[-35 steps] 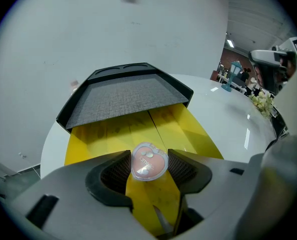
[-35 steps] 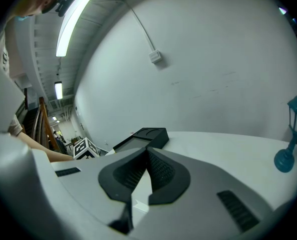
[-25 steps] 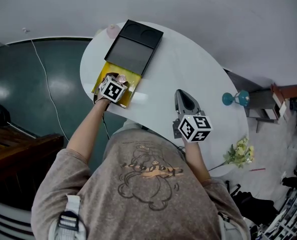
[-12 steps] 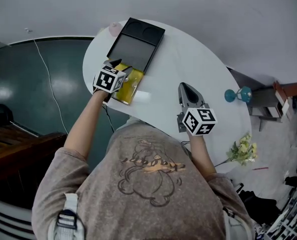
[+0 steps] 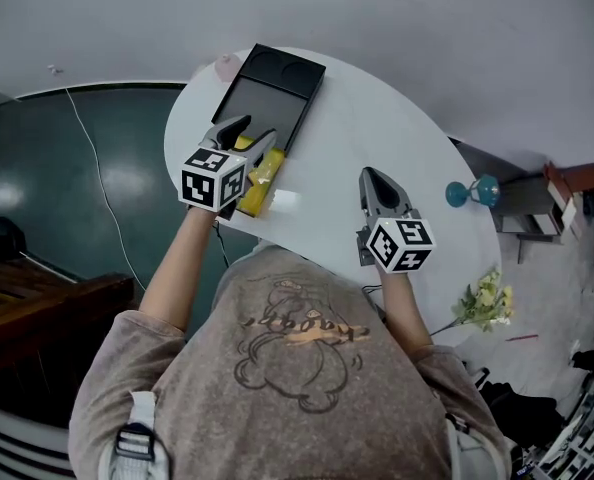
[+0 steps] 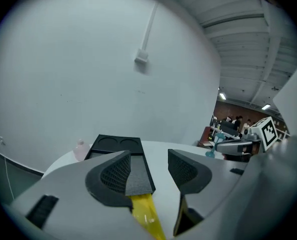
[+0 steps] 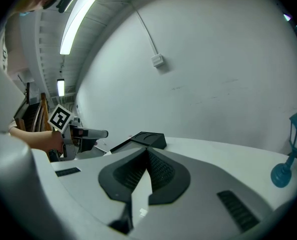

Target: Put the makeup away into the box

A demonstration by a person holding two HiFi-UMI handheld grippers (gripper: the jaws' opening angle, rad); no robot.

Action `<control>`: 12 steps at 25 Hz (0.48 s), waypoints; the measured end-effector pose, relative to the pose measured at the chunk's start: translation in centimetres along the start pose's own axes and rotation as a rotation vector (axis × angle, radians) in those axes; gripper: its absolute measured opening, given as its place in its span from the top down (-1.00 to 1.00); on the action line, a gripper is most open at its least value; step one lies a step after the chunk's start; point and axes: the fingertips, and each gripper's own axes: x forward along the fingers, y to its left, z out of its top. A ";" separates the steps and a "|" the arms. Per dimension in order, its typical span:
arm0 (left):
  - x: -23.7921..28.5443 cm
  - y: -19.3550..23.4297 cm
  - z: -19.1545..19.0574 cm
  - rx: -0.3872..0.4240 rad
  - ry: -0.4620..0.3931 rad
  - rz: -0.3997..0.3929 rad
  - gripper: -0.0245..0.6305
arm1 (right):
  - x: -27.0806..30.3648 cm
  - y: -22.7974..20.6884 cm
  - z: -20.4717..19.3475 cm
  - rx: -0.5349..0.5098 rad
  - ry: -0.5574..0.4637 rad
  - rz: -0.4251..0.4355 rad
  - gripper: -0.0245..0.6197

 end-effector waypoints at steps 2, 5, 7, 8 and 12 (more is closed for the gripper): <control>-0.6 -0.9 0.3 -0.022 -0.042 -0.011 0.16 | 0.0 -0.1 0.0 -0.001 -0.001 -0.005 0.91; -1.1 -2.1 0.4 -0.028 -0.089 -0.022 0.16 | -0.1 -0.3 -0.1 -0.006 -0.003 -0.011 0.91; -1.5 -2.5 0.3 -0.040 -0.116 -0.020 0.16 | -0.1 -0.4 0.1 -0.012 -0.010 -0.016 0.91; -1.8 -2.6 0.3 -0.050 -0.130 -0.017 0.16 | -0.1 -0.3 0.2 -0.014 -0.014 -0.018 0.91; -2.7 -2.9 0.0 -0.048 -0.177 -0.008 0.16 | -0.4 -0.3 0.5 -0.029 -0.032 -0.027 0.91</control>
